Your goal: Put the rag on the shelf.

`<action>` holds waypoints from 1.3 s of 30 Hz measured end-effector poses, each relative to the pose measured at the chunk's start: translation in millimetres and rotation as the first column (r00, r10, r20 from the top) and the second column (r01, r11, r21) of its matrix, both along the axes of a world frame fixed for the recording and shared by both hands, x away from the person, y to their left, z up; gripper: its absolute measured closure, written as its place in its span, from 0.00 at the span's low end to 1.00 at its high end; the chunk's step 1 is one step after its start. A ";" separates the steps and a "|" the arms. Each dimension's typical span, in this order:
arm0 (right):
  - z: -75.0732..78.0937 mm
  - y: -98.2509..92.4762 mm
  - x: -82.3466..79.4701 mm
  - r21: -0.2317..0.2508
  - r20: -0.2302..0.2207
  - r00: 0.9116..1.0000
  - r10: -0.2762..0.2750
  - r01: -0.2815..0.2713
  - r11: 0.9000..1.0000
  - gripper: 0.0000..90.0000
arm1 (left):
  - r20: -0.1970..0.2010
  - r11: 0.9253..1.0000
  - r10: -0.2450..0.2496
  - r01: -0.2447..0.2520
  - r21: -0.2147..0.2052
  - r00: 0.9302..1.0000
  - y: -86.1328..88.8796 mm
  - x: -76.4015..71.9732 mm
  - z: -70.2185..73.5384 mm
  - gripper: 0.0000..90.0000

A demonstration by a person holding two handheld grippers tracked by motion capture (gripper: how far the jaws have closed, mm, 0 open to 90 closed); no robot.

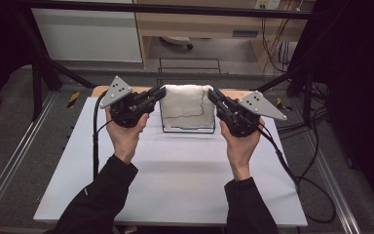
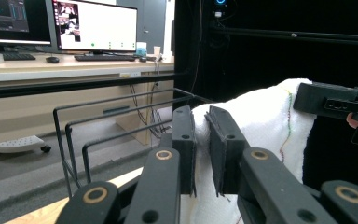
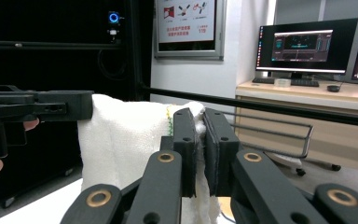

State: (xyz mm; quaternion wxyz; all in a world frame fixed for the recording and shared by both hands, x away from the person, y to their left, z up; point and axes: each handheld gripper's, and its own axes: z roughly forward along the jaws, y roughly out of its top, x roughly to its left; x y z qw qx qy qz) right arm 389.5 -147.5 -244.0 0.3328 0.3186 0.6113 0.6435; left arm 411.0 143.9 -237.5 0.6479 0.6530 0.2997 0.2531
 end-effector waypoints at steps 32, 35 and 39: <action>51.7 4.4 33.9 0.012 0.081 0.996 -0.037 0.036 0.999 0.94 | 0.066 0.999 0.032 -0.031 -0.025 0.997 -2.6 35.0 51.8 0.90; 56.3 5.0 37.2 0.013 0.083 0.996 -0.041 0.041 0.999 0.94 | 0.064 0.999 0.032 -0.030 -0.034 0.997 -2.1 39.4 56.3 0.90; 62.3 5.6 41.9 0.012 0.085 0.995 -0.044 0.043 0.999 0.94 | 0.063 0.999 0.036 -0.034 -0.031 0.997 -2.7 45.0 61.9 0.90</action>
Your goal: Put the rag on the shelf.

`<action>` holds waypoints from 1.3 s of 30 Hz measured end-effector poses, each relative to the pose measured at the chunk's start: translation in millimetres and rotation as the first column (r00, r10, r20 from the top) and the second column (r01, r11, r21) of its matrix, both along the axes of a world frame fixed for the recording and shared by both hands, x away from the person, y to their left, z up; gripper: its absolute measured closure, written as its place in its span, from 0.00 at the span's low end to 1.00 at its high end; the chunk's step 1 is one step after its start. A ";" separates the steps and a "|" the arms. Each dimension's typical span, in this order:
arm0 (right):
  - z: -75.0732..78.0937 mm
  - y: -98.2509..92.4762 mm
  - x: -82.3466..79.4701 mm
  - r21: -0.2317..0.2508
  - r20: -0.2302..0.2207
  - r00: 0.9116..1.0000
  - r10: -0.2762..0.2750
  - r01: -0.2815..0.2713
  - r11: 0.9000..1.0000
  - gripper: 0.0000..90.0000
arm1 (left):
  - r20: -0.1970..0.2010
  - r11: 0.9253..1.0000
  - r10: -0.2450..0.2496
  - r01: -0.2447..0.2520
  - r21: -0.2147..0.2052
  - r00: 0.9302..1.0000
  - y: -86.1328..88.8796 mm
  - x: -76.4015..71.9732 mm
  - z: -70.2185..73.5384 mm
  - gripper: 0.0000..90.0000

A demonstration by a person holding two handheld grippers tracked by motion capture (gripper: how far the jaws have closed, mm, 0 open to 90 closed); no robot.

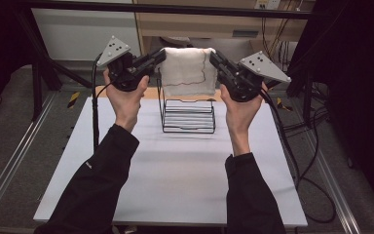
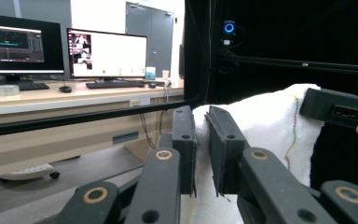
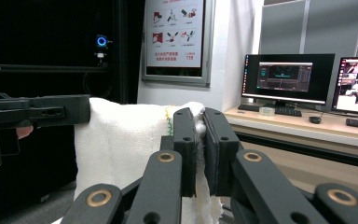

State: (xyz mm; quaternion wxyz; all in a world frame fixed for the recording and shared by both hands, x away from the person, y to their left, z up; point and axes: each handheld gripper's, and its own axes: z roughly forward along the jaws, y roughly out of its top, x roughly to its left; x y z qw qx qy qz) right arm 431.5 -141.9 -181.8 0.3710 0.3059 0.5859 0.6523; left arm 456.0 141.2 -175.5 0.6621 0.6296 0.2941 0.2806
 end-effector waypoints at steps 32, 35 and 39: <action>20.0 4.7 38.5 0.009 0.003 1.000 -0.021 0.021 1.000 0.94 | 0.005 0.999 0.047 -0.047 0.016 0.999 -2.8 39.0 20.8 0.90; 18.2 6.3 43.4 -0.003 -0.001 1.000 -0.026 0.026 1.000 0.94 | -0.004 0.999 0.046 -0.046 0.010 0.999 -1.5 44.2 18.6 0.90; 18.1 7.4 48.7 -0.003 -0.006 1.000 -0.021 0.021 1.000 0.94 | -0.005 0.999 0.050 -0.050 0.004 0.999 -0.8 50.1 20.0 0.90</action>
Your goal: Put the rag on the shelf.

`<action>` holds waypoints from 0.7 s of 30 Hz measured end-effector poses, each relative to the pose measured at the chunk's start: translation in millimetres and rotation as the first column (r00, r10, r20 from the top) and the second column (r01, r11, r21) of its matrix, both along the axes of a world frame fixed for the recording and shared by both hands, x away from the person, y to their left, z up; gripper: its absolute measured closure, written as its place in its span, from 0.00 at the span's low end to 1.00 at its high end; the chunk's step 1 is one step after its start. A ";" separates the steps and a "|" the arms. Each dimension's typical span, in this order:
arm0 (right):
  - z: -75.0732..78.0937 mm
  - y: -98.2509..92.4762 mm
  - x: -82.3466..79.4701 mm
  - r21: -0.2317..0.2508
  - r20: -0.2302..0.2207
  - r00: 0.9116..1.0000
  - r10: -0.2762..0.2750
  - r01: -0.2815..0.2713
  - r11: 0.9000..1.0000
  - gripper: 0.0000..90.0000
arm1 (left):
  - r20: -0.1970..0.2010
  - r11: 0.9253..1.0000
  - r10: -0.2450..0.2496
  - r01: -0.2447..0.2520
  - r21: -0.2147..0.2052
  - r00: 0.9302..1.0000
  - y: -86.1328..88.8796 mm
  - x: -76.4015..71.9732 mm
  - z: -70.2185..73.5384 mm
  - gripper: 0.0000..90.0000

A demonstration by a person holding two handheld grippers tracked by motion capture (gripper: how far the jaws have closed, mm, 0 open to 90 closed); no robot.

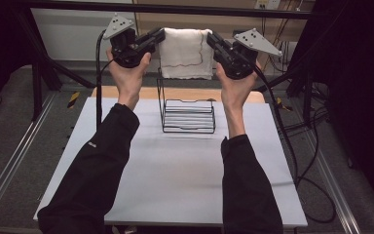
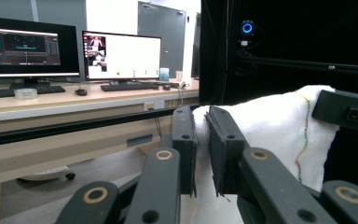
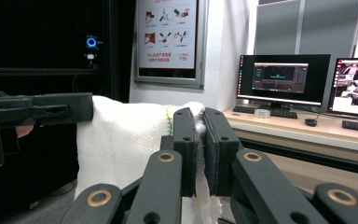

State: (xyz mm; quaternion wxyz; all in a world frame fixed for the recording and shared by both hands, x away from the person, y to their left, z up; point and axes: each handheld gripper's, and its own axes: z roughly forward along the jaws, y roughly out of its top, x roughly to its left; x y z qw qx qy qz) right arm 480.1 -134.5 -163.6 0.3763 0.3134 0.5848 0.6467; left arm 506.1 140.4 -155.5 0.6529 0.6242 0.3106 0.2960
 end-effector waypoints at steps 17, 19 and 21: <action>-5.1 3.4 19.1 -0.005 -0.023 1.000 0.001 -0.001 1.000 0.94 | -0.001 0.999 0.018 -0.018 0.031 1.000 2.7 18.0 -4.6 0.90; -6.8 5.6 21.9 -0.005 -0.028 1.000 0.004 -0.005 1.000 0.94 | -0.004 0.999 0.024 -0.024 0.028 1.000 4.9 19.3 -5.5 0.90; -8.5 7.9 24.9 -0.004 -0.034 0.999 0.010 -0.010 1.000 0.94 | -0.012 1.000 0.025 -0.025 0.018 1.000 7.7 20.4 -7.2 0.90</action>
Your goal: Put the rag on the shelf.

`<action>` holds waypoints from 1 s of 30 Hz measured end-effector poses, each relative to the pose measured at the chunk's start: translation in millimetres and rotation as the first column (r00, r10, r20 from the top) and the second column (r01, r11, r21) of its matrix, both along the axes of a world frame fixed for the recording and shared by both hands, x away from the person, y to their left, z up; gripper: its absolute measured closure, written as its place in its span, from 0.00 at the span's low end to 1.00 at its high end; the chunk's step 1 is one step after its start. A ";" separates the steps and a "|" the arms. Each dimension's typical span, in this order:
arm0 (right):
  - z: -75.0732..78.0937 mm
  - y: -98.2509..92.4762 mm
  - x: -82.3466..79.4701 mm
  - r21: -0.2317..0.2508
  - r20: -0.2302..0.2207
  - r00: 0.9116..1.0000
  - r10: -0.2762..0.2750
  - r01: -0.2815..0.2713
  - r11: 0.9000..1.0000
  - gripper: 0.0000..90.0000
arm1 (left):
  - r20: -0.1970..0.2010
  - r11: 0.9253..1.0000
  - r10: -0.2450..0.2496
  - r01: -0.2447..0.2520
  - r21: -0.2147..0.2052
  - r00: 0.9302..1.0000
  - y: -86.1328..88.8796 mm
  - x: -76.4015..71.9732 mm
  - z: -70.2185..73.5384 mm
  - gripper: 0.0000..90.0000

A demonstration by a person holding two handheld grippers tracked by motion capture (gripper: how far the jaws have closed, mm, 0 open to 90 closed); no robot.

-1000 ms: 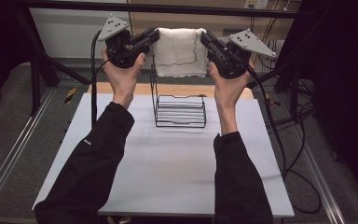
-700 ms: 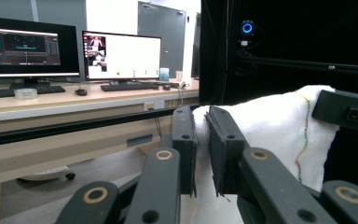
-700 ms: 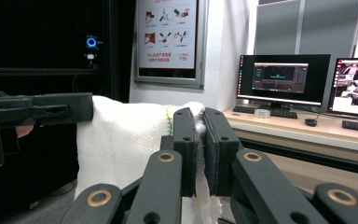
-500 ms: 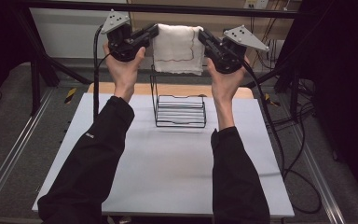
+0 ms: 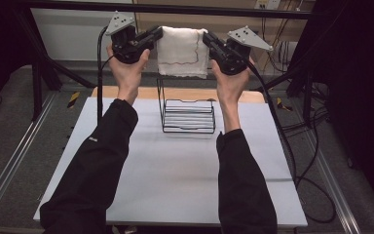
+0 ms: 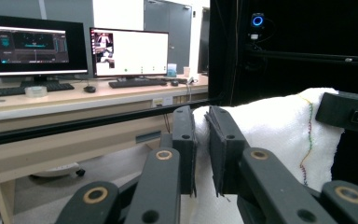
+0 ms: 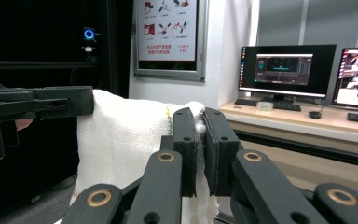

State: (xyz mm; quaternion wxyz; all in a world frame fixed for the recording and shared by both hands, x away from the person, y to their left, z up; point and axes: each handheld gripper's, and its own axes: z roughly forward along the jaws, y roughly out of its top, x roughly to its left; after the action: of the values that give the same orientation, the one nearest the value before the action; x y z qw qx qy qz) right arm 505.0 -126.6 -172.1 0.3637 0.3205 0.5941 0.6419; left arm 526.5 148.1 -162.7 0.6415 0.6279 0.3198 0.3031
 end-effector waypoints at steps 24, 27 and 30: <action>-24.3 1.2 17.2 -0.016 -0.065 0.998 -0.001 0.000 1.000 0.94 | -0.034 0.999 0.004 -0.003 0.050 0.999 -1.3 6.1 -23.7 0.90; -25.5 -3.2 17.1 -0.017 -0.067 0.998 -0.007 0.005 1.000 0.94 | -0.036 0.999 -0.003 0.005 0.053 0.999 -5.6 6.6 -25.2 0.90; -24.3 -7.2 17.0 -0.021 -0.069 0.997 -0.015 0.014 1.000 0.94 | -0.040 0.998 -0.008 0.010 0.055 0.999 -10.4 7.5 -26.8 0.90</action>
State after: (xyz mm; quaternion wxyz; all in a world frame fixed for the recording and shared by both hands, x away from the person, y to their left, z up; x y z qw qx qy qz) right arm 521.9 -133.8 -196.4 0.3508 0.3431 0.6107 0.6216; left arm 534.1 137.8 -189.5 0.6189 0.6525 0.3212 0.2965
